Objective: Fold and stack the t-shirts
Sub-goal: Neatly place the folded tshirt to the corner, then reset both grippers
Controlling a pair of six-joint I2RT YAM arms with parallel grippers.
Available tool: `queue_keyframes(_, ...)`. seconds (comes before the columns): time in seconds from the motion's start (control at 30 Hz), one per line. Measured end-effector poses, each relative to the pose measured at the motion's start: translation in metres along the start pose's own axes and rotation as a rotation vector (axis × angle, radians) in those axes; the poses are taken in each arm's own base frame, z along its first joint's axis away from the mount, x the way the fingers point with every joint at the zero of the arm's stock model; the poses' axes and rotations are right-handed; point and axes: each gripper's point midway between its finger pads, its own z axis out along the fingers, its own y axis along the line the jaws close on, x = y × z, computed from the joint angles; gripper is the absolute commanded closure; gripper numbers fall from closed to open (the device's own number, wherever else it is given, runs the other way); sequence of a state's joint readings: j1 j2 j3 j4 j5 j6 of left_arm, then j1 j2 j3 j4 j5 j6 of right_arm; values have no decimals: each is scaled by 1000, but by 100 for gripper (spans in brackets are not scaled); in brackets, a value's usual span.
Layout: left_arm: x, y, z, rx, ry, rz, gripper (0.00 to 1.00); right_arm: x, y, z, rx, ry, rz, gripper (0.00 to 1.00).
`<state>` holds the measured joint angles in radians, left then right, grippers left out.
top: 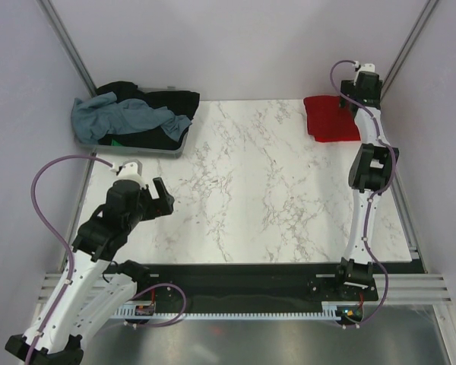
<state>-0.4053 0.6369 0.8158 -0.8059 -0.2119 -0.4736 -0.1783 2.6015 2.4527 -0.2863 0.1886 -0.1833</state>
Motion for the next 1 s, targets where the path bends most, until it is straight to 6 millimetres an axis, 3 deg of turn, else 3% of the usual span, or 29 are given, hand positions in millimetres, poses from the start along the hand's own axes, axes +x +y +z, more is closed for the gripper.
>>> queue_keyframes(0.07,0,0,-1,1,-3,-1,0,14,-5,5,46,27,34,2)
queue_keyframes(0.13,-1,0,-1,2,-6,-1,0,10,-8,2,67,9,89,2)
queue_keyframes(0.23,-2,0,-2,1,-12,-3,0,-4,-13,-20,77,-14,180,2)
queue_keyframes(0.37,-4,2,-5,0,-30,-6,0,-65,-25,-73,53,-131,329,2)
queue_keyframes(0.5,-5,2,-6,-1,-39,-8,0,-125,-32,-143,-28,-262,458,2)
queue_keyframes(0.6,-6,3,-6,-3,-40,-10,0,-140,-28,-195,-117,-306,541,2)
queue_keyframes(0.7,-7,3,-7,-2,-48,-13,0,-127,-4,-245,-270,-284,609,2)
queue_keyframes(0.77,-7,4,-9,0,-57,-15,0,-109,16,-271,-360,-237,644,2)
queue_keyframes(0.83,-8,4,-11,5,-68,-17,0,-80,50,-301,-471,-169,665,2)
queue_keyframes(0.93,-9,4,-13,8,-75,-20,0,-28,128,-350,-657,-28,627,2)
queue_keyframes(1.0,-9,4,-13,7,-75,-20,0,15,190,-397,-808,89,558,2)
